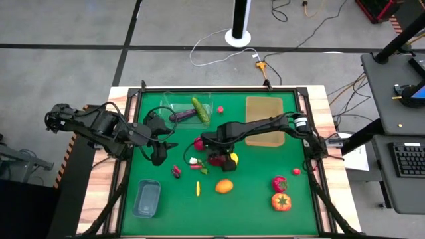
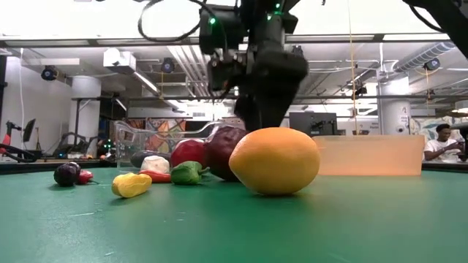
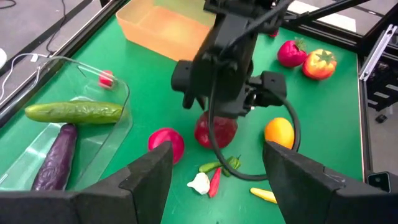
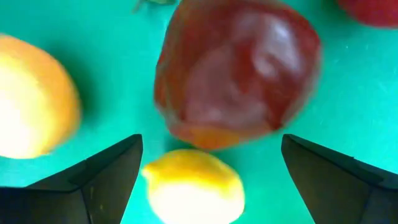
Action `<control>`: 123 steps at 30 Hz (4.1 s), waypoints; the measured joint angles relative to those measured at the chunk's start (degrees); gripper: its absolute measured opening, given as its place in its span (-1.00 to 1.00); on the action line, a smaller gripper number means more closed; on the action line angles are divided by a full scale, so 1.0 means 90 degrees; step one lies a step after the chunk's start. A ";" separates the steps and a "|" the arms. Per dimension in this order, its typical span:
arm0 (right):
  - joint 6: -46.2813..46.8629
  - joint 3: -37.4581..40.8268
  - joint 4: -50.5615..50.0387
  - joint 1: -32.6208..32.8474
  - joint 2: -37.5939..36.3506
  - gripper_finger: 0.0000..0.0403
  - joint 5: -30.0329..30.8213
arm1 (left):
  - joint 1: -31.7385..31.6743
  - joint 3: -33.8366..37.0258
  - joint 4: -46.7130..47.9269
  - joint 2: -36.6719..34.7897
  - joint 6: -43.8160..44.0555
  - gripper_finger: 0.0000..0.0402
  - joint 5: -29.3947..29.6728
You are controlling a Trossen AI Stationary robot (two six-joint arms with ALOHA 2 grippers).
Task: Sort produce into baskets
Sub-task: Put the red apple into the orange bin
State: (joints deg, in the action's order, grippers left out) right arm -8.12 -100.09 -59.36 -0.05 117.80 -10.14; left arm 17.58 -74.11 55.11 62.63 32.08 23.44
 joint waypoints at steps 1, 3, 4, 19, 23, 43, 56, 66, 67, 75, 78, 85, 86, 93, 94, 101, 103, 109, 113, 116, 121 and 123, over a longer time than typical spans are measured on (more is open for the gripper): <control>0.0158 0.0000 -0.0018 -0.0013 -0.0069 0.86 -0.0090 | 0.0000 0.0000 0.0000 0.0000 0.0000 0.15 0.0000; 0.0494 0.0000 0.0028 -0.0039 -0.0190 0.86 -0.0311 | 0.0000 0.0000 -0.0001 0.0000 0.0000 0.15 0.0000; 0.0658 0.0000 0.0071 -0.0039 -0.0216 0.86 -0.0424 | 0.0000 0.0000 0.0001 0.0000 0.0000 0.15 0.0000; 0.2139 0.0000 0.1303 0.0006 0.0047 0.86 -0.0371 | 0.0000 0.0000 0.0044 0.0000 -0.0109 0.15 -0.0187; 0.1901 -0.0002 0.1315 0.0042 0.0313 0.86 -0.0394 | 0.0000 -0.0002 0.0041 0.0000 -0.0175 0.15 -0.0217; 0.1464 0.0010 0.1327 -0.0054 0.0294 0.63 -0.0415 | 0.0000 -0.0002 0.0036 0.0000 -0.0155 0.15 -0.0163; 0.1738 0.0012 -0.0835 -0.1011 -0.1471 0.66 0.0770 | -0.0007 -0.0002 0.0024 0.0000 0.0120 0.15 -0.0155; 0.2102 0.0792 -0.0859 -0.2775 -0.2689 0.67 0.1643 | -0.0007 -0.0002 0.0022 0.0029 0.0661 0.15 -0.0141; 0.2198 0.0991 -0.0800 -0.2951 -0.2773 0.67 0.1644 | -0.0007 -0.0002 0.0021 0.0034 0.0703 0.15 -0.0141; 0.2833 0.2702 -0.0062 -0.3801 -0.3116 0.67 0.1318 | -0.0007 -0.0002 0.0019 0.0122 0.1055 0.15 -0.0141; 0.3038 0.3045 0.0434 -0.3842 -0.3160 0.67 0.1287 | -0.0007 -0.0002 0.0020 0.0171 0.1112 0.15 -0.0143; 0.3125 0.3354 0.0930 -0.3834 -0.3074 0.75 0.1295 | -0.0007 -0.0002 0.0023 0.0314 0.1231 0.15 -0.0165; 0.3123 0.3354 0.0942 -0.3845 -0.3060 0.78 0.1297 | -0.0007 -0.0002 0.0023 0.0335 0.1237 0.15 -0.0165; 0.3089 0.3354 0.0976 -0.3909 -0.3036 0.82 0.1304 | -0.0007 -0.0002 0.0024 0.0466 0.1291 0.15 -0.0202; 0.3089 0.3354 0.0980 -0.3919 -0.3036 0.82 0.1302 | -0.0007 -0.0002 0.0026 0.0481 0.1306 0.15 -0.0219; 0.3333 0.3339 0.0965 -0.4000 -0.3036 0.83 0.1290 | -0.0007 -0.0002 0.0029 0.0526 0.1405 0.15 -0.0342; 0.3339 0.3339 0.0970 -0.4000 -0.3036 0.83 0.1290 | -0.0007 -0.0002 0.0029 0.0527 0.1444 0.15 -0.0350; 0.3340 0.3339 0.0970 -0.4000 -0.3036 0.83 0.1292 | -0.0007 -0.0002 0.0029 0.0525 0.1502 0.15 -0.0350; 0.3257 0.3339 0.0968 -0.4000 -0.3036 0.83 0.1287 | -0.0007 -0.0002 0.0029 0.0525 0.1549 0.15 -0.0350; 0.3174 0.3339 0.0959 -0.4000 -0.3036 0.83 0.1255 | -0.0007 -0.0002 0.0027 0.0525 0.1552 0.15 -0.0350; 0.3286 0.3339 0.0965 -0.4000 -0.3039 0.83 0.1263 | -0.0007 -0.0002 0.0027 0.0525 0.1505 0.15 -0.0347; 0.3305 0.3339 0.0965 -0.4000 -0.3039 0.83 0.1271 | -0.0007 -0.0002 0.0027 0.0525 0.1453 0.15 -0.0347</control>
State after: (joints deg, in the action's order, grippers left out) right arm 21.63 -70.04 -50.68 -36.05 90.45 1.30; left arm 17.52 -74.13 55.35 67.35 45.15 20.32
